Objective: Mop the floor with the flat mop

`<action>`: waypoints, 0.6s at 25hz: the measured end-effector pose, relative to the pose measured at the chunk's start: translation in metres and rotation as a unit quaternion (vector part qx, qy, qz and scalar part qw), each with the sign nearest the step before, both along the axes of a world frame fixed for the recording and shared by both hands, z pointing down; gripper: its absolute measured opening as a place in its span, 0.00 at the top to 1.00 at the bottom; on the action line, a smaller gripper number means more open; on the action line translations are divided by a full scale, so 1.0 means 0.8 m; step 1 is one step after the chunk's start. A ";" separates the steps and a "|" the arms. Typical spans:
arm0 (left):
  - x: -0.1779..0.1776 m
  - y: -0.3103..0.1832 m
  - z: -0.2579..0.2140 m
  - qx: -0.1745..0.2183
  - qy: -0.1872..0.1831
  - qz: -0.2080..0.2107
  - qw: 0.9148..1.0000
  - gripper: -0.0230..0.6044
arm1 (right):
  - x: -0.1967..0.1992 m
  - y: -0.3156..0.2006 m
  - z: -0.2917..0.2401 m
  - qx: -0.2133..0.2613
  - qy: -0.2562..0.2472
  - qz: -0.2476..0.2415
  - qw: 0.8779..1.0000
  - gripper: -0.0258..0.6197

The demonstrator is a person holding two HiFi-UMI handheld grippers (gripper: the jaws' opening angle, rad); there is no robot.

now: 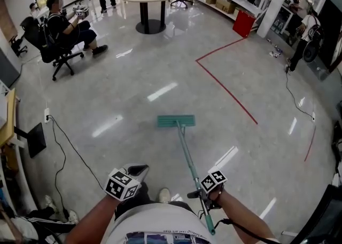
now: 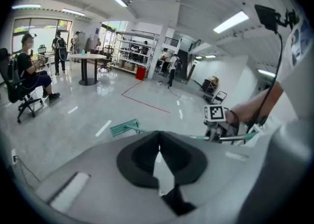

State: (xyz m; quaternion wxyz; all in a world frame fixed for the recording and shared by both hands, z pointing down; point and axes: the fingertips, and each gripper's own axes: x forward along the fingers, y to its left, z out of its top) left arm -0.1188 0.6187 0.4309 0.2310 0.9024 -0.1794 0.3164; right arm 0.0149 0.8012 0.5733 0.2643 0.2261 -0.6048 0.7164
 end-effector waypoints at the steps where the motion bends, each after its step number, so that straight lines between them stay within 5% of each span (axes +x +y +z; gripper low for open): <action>1: 0.002 -0.003 0.001 -0.004 0.002 -0.001 1.000 0.96 | 0.001 -0.009 0.006 -0.001 0.003 0.005 1.000 0.78; 7: 0.017 -0.034 0.018 -0.035 0.009 0.026 0.999 0.96 | 0.001 -0.081 0.048 -0.012 0.015 0.032 0.999 0.78; 15: 0.071 -0.191 0.021 -0.056 0.020 0.049 0.997 0.96 | 0.030 -0.221 0.059 -0.028 0.026 0.044 0.998 0.78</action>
